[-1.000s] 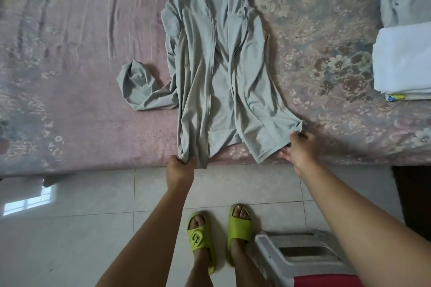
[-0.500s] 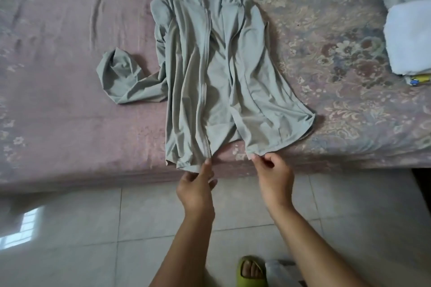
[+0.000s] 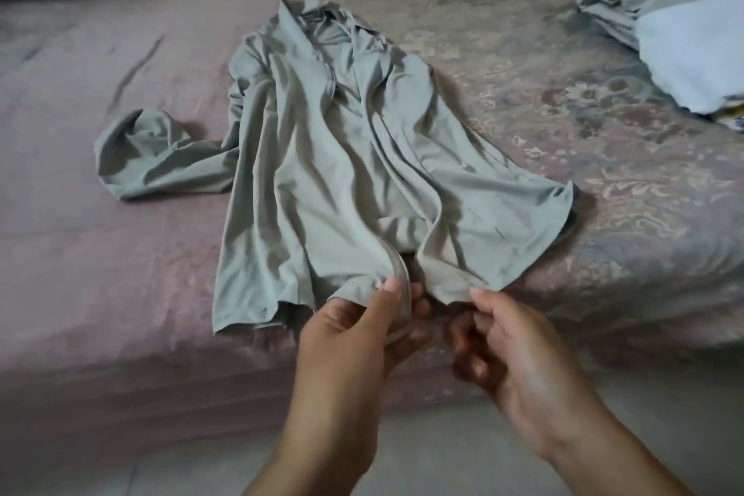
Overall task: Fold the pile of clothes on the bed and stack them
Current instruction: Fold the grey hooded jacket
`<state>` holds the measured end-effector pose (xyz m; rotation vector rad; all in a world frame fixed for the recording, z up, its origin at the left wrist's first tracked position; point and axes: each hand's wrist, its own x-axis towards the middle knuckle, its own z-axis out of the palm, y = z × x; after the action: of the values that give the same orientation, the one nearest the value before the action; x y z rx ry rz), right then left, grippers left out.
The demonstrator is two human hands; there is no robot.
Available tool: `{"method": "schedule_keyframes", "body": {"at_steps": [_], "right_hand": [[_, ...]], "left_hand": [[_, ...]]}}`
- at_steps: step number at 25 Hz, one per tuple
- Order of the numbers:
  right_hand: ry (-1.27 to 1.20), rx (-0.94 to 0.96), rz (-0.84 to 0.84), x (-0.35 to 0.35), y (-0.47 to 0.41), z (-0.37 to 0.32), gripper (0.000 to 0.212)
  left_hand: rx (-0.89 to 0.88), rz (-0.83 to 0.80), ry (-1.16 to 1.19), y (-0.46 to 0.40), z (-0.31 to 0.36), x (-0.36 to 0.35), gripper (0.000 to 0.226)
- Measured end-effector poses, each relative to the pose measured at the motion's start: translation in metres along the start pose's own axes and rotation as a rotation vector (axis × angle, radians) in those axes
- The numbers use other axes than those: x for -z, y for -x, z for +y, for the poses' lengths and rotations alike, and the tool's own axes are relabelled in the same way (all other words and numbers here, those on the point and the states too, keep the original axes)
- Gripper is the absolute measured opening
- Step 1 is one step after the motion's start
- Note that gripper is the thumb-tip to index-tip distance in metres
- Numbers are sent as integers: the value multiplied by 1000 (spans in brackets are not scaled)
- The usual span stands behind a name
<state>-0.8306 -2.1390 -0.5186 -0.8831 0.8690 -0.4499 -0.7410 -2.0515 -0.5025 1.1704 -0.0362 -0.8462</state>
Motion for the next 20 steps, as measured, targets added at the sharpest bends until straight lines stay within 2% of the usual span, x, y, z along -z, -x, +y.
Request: {"method": "schedule_keyframes", "body": {"at_steps": [2,3,6,8,12,15,17,20], "right_hand": [[163,142,70,4,-6,6,33],[150,149,59,3,-5,7,31],[-235,-81,-143,-10,5,3,21],[-322,-126,-198,-14,8,5,21],[-67,-37,-129,-15,11,9,30],[166,162,-14,-16,14,13,34],[200,245,52,-17,13,14,32],[165,254,17,-15,14,9,32]], "left_hand": [[-69,-26,-55,-3,-8,5,16],[-96,-31,-72,-2,-10,7,17],[-66,-26,-60,5,-6,6,18],[-24,-37,-63,4,-5,4,20],[-26,-88,-106,4,-4,5,18],[-36,-74,-136,9,-1,10,9],[-32,-62,-153,9,0,11,6],[56,-73,-83,12,4,6,5]]}}
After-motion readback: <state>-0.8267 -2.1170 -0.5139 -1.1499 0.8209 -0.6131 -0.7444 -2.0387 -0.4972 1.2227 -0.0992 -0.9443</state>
